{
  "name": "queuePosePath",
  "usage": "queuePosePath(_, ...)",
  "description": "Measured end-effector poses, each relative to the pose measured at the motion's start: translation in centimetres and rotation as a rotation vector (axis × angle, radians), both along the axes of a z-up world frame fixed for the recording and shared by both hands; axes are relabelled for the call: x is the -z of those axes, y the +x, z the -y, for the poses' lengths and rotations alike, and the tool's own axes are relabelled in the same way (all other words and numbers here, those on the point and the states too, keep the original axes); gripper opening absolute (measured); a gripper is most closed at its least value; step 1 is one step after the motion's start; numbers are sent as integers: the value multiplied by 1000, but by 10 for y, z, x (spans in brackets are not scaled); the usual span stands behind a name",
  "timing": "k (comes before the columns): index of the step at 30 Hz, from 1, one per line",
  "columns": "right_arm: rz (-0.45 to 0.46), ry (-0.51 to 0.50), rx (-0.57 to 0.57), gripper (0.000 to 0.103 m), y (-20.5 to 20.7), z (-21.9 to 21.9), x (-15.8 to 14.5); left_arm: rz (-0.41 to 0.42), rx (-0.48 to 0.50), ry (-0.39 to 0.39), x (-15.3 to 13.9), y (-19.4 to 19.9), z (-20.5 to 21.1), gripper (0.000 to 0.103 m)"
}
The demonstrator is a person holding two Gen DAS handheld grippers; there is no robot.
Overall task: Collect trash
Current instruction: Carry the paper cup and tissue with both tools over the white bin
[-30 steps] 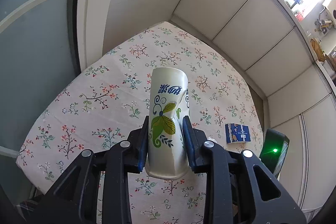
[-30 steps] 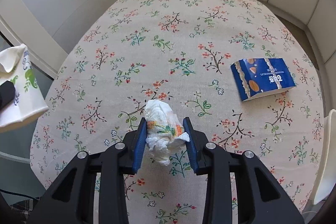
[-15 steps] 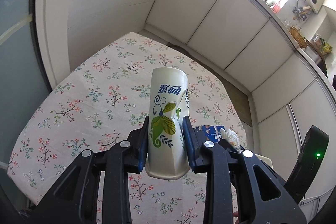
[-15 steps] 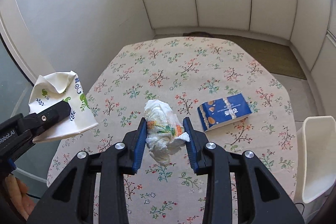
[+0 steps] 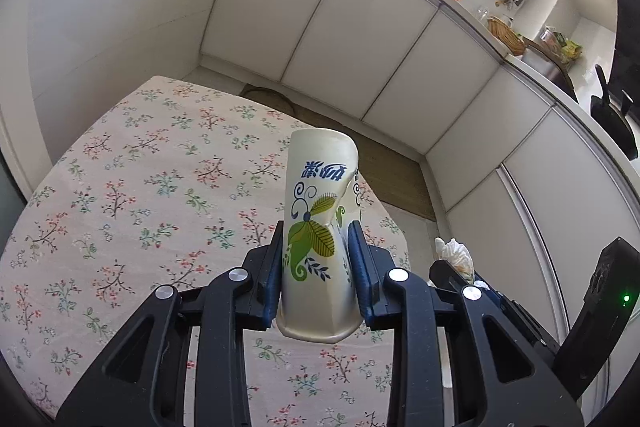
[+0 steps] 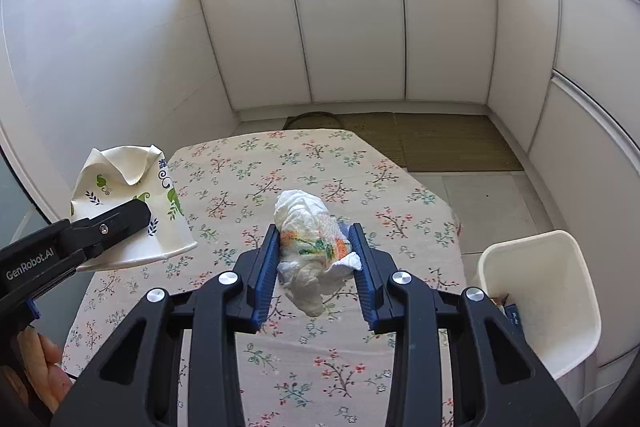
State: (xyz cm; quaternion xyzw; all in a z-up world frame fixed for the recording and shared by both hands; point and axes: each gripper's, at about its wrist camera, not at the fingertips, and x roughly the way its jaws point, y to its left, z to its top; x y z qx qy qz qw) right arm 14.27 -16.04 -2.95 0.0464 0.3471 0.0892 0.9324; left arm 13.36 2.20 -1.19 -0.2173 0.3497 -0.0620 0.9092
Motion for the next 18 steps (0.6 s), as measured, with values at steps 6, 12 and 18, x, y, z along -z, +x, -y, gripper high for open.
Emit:
queuePosePath(6, 26, -4, 77, 35, -5, 34, -7, 37, 76, 9, 0, 3, 36, 29)
queuePosePath(12, 58, -39, 160, 35, -12, 64, -9, 44, 134, 1, 4, 7, 65, 29)
queuePosePath(18, 44, -66, 282, 35, -9, 106, 2, 41, 204, 0, 11, 10, 101, 29)
